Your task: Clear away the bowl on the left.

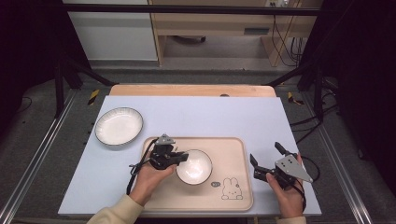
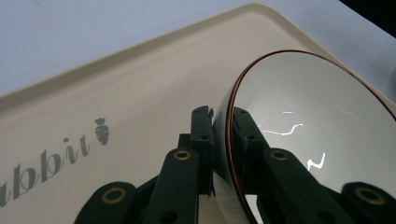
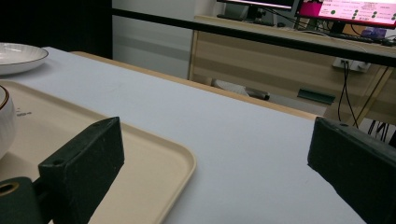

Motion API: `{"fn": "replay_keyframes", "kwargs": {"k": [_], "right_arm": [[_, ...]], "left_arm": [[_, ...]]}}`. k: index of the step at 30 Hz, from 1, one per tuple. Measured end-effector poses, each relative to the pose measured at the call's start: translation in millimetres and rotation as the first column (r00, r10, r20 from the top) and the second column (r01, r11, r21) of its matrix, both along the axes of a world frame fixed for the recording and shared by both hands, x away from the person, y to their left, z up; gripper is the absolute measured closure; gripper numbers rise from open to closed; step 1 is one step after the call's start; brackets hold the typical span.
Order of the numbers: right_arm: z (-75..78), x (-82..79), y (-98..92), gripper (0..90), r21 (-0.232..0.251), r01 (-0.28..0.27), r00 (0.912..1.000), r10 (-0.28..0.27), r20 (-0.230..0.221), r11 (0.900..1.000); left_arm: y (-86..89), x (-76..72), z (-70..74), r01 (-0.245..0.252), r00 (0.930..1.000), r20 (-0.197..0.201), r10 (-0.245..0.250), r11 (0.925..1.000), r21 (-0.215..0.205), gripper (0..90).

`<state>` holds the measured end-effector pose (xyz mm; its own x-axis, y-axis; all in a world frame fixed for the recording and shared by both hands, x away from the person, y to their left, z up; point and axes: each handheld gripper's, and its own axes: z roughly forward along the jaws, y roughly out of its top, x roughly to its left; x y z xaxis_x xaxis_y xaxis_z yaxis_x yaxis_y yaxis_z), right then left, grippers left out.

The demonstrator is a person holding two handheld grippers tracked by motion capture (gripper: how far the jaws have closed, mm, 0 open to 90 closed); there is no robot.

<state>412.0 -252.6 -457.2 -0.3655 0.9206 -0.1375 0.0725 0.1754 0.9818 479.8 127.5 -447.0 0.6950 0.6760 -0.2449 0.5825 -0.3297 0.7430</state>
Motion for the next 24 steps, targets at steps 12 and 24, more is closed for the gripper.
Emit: {"fn": "replay_keyframes", "kwargs": {"k": [12,24], "right_arm": [[-0.4,0.0,0.3,3.7,0.001,0.0,1.0,0.0,-0.003,1.0],[-1.2,0.8,0.3,3.5,0.001,-0.001,0.9999,0.001,-0.01,1.0]], "left_arm": [[0.4,3.4,-3.7,-0.009,0.9999,-0.013,0.009,1.0,-0.003,81.4],[-0.2,5.7,-5.5,-0.007,0.9998,-0.019,0.007,1.0,-0.005,81.2]]}}
